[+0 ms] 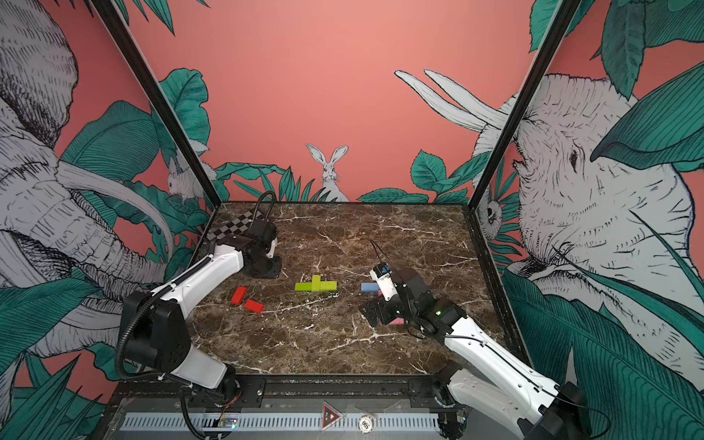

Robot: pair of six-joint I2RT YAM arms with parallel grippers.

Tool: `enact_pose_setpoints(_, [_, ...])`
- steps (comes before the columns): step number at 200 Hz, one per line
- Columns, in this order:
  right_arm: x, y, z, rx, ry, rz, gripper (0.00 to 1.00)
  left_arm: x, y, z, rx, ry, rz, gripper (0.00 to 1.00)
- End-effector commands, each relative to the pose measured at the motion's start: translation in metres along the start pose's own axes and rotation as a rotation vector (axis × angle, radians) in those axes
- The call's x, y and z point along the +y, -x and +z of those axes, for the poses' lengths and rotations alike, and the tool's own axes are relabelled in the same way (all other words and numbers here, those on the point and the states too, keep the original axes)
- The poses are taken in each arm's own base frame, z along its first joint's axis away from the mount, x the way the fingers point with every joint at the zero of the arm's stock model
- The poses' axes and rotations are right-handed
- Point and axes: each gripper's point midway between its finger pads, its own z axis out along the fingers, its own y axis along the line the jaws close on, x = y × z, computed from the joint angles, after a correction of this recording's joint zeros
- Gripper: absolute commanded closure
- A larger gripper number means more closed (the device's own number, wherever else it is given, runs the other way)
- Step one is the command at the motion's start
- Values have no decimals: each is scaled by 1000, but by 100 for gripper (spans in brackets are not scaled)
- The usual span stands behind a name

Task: Assemble the letter t with building blocks
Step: Assemble the building block at the center of the board.

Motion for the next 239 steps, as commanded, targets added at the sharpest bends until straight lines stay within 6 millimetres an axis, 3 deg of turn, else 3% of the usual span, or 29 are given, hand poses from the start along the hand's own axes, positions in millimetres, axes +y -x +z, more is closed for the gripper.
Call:
enact_pose_setpoints(1, [0, 9, -1, -34, -5, 10, 1, -8, -21, -10, 15, 2, -69, 81])
enact_pose_setpoints(53, [-3, 10, 0, -36, -19, 24, 1, -50, -65, -8, 90, -26, -84, 80])
enact_pose_setpoints(90, [-2, 10, -1, -33, -18, 27, 1, -83, -83, -1, 117, -15, -21, 78])
enact_pose_setpoints(180, [0, 11, -1, -26, -6, 27, 1, -116, -96, 32, 165, 13, 8, 84])
enact_pose_setpoints(239, [3, 11, 0, -29, 13, 33, 2, -121, -94, 44, 178, 34, 25, 78])
